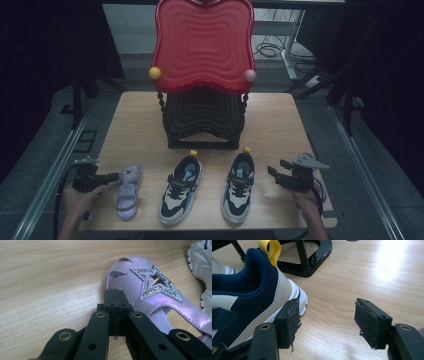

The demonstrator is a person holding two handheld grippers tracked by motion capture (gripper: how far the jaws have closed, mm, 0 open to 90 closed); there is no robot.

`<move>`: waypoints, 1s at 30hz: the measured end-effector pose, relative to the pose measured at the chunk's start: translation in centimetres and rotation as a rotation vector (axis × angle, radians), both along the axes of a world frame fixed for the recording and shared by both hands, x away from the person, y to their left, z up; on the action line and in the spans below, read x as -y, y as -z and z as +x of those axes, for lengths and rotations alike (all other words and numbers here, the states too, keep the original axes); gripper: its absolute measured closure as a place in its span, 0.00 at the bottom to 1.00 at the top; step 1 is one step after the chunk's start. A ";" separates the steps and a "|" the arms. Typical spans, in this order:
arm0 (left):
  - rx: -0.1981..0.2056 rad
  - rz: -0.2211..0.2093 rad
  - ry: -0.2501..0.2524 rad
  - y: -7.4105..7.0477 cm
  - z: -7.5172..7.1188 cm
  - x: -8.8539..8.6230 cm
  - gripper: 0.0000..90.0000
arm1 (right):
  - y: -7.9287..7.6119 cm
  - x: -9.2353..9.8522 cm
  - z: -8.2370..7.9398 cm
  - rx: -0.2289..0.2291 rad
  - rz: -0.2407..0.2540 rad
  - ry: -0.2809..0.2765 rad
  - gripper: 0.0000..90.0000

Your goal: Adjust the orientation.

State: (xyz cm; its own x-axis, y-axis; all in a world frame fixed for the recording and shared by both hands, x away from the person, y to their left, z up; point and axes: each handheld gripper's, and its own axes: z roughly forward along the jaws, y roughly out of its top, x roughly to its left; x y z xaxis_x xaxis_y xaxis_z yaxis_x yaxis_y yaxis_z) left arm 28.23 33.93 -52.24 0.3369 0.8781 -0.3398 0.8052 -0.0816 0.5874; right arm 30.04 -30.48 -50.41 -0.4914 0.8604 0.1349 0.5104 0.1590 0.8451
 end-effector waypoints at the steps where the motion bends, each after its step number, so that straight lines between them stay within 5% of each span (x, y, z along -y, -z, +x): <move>1: 0.000 -0.001 0.001 0.0 0.1 0.0 1.00 | 0.0 0.0 0.0 -0.001 0.000 0.000 0.41; 24: -0.005 0.003 0.034 0.0 2.8 1.1 0.98 | 0.2 -0.1 0.1 -0.008 -0.004 0.000 0.41; 27: 0.031 0.003 0.008 -0.3 2.5 0.9 0.94 | 0.2 -0.1 0.1 -0.007 -0.005 -0.003 0.41; 30: 0.115 0.043 -0.008 -1.3 1.7 0.9 0.78 | 0.2 -0.3 0.1 -0.006 -0.003 -0.001 0.41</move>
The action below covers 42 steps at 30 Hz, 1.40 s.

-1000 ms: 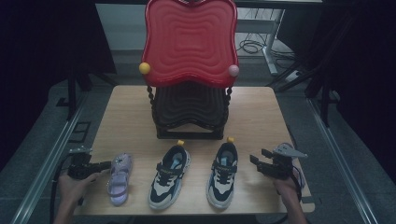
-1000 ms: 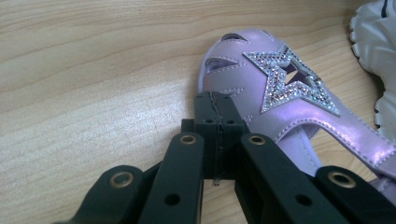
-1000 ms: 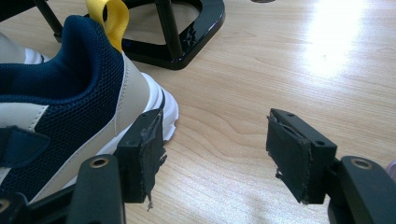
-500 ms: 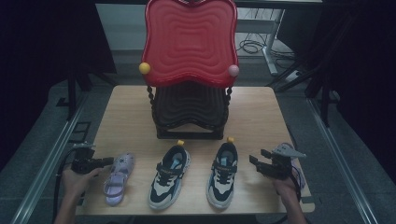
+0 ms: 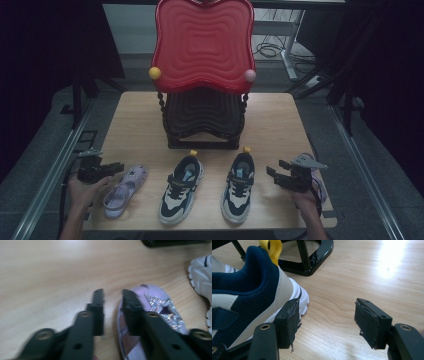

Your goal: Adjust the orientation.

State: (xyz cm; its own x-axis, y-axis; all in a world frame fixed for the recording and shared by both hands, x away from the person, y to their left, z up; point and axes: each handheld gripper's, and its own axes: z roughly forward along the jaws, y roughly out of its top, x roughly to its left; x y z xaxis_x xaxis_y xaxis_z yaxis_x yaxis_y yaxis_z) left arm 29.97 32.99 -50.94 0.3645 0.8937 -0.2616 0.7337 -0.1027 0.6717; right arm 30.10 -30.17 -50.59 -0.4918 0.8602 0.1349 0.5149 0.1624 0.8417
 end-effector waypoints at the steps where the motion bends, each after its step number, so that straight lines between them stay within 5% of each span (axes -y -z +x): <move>1: 0.028 0.009 -0.004 -0.4 -0.3 0.1 0.72 | 0.0 -0.1 0.0 0.003 0.000 -0.004 0.41; 5: 0.097 0.009 -0.024 -1.7 -1.4 0.6 0.56 | 0.0 -0.4 0.0 0.003 -0.001 -0.009 0.41; 12: 0.097 -0.018 0.021 -3.1 -2.0 2.0 0.43 | -0.3 -0.7 -0.1 0.019 0.011 -0.020 0.41; 27: 0.187 -0.078 0.093 -6.2 -3.4 6.6 0.40 | -0.4 -1.4 -0.3 0.014 -0.004 -0.022 0.41; 32: 0.188 -0.057 0.103 -5.9 -3.2 6.8 0.40 | -0.5 -1.8 -0.1 0.001 0.013 -0.016 0.41; 38: 0.250 -0.038 0.081 -5.7 -3.8 6.2 0.42 | -0.6 -2.0 -0.1 0.017 0.001 -0.007 0.46; 42: 0.249 -0.074 0.095 -5.7 -4.1 6.1 0.41 | -1.1 -1.7 -0.9 0.035 -0.011 -0.035 0.51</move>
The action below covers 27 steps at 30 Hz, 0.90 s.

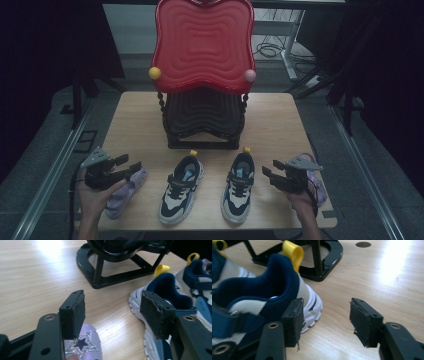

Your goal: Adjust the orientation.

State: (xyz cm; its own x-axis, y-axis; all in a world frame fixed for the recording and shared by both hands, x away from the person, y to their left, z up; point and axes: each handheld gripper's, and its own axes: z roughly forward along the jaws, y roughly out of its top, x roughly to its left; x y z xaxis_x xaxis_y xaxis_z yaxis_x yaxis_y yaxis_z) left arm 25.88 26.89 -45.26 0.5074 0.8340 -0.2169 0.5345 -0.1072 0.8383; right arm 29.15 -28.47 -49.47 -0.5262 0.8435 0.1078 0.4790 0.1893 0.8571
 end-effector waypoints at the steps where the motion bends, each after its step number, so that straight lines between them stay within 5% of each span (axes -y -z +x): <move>1: -0.002 -0.005 0.002 0.0 0.0 0.0 0.41 | -0.1 0.2 -0.2 0.002 0.010 -0.006 0.53; 9: -0.022 -0.003 0.008 0.3 0.2 0.2 0.41 | -1.6 1.8 -1.2 0.022 -0.005 -0.026 0.69; 19: -0.037 0.015 -0.009 0.4 0.2 0.6 0.41 | -2.7 4.4 -2.0 0.035 -0.159 -0.030 0.91; 27: -0.044 0.024 -0.004 0.5 0.2 0.9 0.42 | -1.6 7.5 -2.9 0.006 -0.149 0.024 0.99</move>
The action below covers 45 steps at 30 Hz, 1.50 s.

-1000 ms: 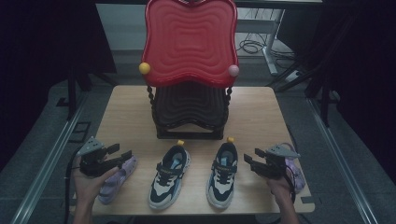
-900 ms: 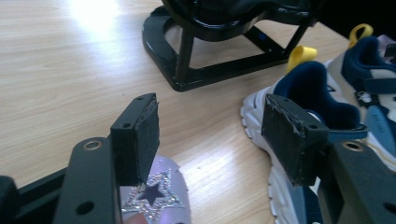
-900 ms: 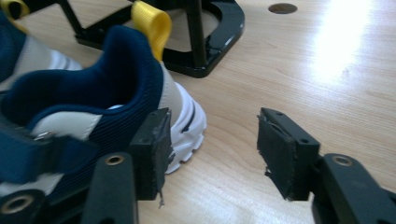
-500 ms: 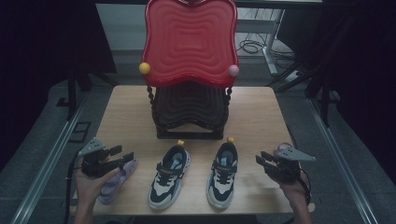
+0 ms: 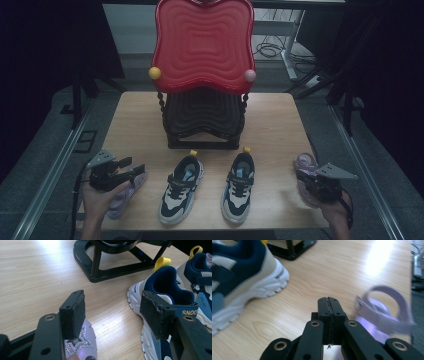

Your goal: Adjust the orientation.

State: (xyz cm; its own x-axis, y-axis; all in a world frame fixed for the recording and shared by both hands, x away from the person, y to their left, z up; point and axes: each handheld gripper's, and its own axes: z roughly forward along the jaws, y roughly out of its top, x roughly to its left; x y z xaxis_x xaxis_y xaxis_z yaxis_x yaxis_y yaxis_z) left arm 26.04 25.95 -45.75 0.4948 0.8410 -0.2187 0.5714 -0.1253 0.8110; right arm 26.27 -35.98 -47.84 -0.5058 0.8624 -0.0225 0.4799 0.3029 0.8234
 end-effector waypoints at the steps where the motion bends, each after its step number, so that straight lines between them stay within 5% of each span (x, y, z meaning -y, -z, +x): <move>1: -0.003 -0.001 -0.002 0.1 0.0 0.0 0.42 | 0.1 0.4 -0.1 -0.003 -0.007 0.010 0.99; 11: -0.012 0.001 -0.007 0.2 0.0 -0.2 0.42 | 0.0 4.6 -1.7 -0.001 0.002 0.116 0.99; 20: -0.022 0.012 -0.003 0.4 0.0 -0.1 0.42 | 1.9 7.9 -3.5 -0.056 -0.011 0.194 0.99; 40: -0.012 0.020 0.002 0.2 -0.2 -0.3 0.42 | 2.3 6.9 -3.6 -0.092 -0.076 0.151 0.99; 45: -0.015 0.024 -0.001 0.2 -0.2 -0.3 0.42 | 2.3 6.3 -3.6 -0.104 -0.093 0.101 0.99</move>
State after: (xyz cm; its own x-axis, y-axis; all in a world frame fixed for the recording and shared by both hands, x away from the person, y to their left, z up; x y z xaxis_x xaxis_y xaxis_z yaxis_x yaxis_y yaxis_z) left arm 25.80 26.25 -46.00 0.4907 0.8467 -0.2059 0.5836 -0.1439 0.7992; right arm 22.71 -42.27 -50.10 -0.4207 0.9054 -0.0568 0.5927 0.3217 0.7384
